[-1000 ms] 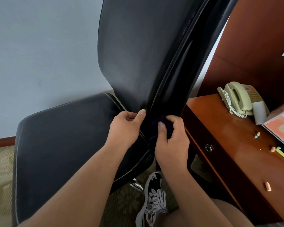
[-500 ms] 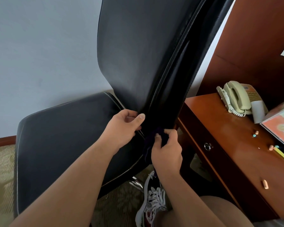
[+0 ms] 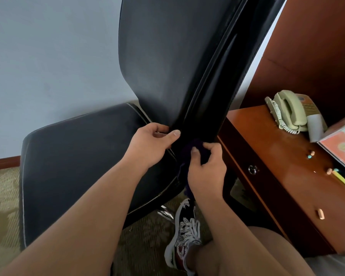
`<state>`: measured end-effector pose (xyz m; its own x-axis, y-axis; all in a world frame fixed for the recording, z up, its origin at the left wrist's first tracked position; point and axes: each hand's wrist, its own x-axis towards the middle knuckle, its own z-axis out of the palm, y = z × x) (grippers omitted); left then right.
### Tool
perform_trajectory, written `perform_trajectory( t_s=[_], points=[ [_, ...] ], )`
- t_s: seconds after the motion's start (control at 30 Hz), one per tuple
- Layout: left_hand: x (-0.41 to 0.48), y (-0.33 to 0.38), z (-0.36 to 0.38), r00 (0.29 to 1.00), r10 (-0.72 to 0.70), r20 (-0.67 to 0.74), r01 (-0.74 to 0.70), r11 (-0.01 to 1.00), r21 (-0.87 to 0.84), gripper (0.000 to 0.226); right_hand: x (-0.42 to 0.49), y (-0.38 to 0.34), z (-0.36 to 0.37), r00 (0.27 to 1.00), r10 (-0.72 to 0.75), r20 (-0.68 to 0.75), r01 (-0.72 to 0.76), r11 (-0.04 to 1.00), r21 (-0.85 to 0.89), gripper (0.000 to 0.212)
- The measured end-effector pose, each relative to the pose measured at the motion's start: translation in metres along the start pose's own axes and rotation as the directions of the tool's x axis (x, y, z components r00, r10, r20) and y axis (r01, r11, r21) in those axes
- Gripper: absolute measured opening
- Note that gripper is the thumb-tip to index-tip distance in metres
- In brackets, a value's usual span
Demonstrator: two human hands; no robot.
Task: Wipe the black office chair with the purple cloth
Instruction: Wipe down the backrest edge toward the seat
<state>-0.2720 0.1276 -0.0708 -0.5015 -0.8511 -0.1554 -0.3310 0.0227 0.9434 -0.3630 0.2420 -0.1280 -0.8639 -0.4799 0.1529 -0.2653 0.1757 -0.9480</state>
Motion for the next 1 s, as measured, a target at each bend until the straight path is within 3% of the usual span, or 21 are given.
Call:
perform_trajectory(
  t_s=[0.17, 0.27, 0.4, 0.63, 0.73, 0.9, 1.0],
  points=[
    [-0.001, 0.002, 0.001, 1.0, -0.008, -0.014, 0.008, 1.0, -0.009, 0.031, -0.006, 0.02, 0.01, 0.962, 0.27, 0.027, -0.269, 0.962, -0.047, 0.014],
    [-0.003, 0.003, 0.002, 1.0, -0.003, -0.016, 0.003, 1.0, -0.005, 0.033, -0.004, 0.023, 0.01, 0.94, 0.337, 0.047, -0.336, 0.942, -0.024, 0.016],
    [-0.004, 0.003, 0.002, 1.0, -0.003, -0.018, 0.003, 1.0, 0.002, 0.035, -0.004, 0.017, 0.006, 0.968, 0.249, 0.028, -0.251, 0.966, 0.057, 0.013],
    [-0.004, 0.004, 0.002, 1.0, -0.012, -0.021, 0.012, 1.0, -0.01, 0.037, -0.001, -0.012, -0.007, 0.99, -0.128, -0.06, 0.135, 0.982, 0.134, 0.018],
    [-0.004, 0.004, 0.003, 1.0, -0.014, -0.025, 0.014, 1.0, 0.002, 0.038, -0.002, -0.003, -0.002, 0.996, -0.087, -0.014, 0.088, 0.993, 0.079, 0.016],
    [-0.005, 0.005, 0.005, 0.999, -0.02, -0.035, 0.021, 1.0, 0.006, 0.038, -0.004, 0.02, 0.007, 0.998, 0.005, 0.058, 0.013, 0.955, -0.295, 0.016],
    [-0.006, 0.006, 0.008, 0.999, -0.016, -0.05, 0.016, 1.0, 0.002, 0.038, -0.003, 0.021, 0.011, 0.999, 0.018, 0.044, -0.001, 0.929, -0.369, 0.018]
  ],
)
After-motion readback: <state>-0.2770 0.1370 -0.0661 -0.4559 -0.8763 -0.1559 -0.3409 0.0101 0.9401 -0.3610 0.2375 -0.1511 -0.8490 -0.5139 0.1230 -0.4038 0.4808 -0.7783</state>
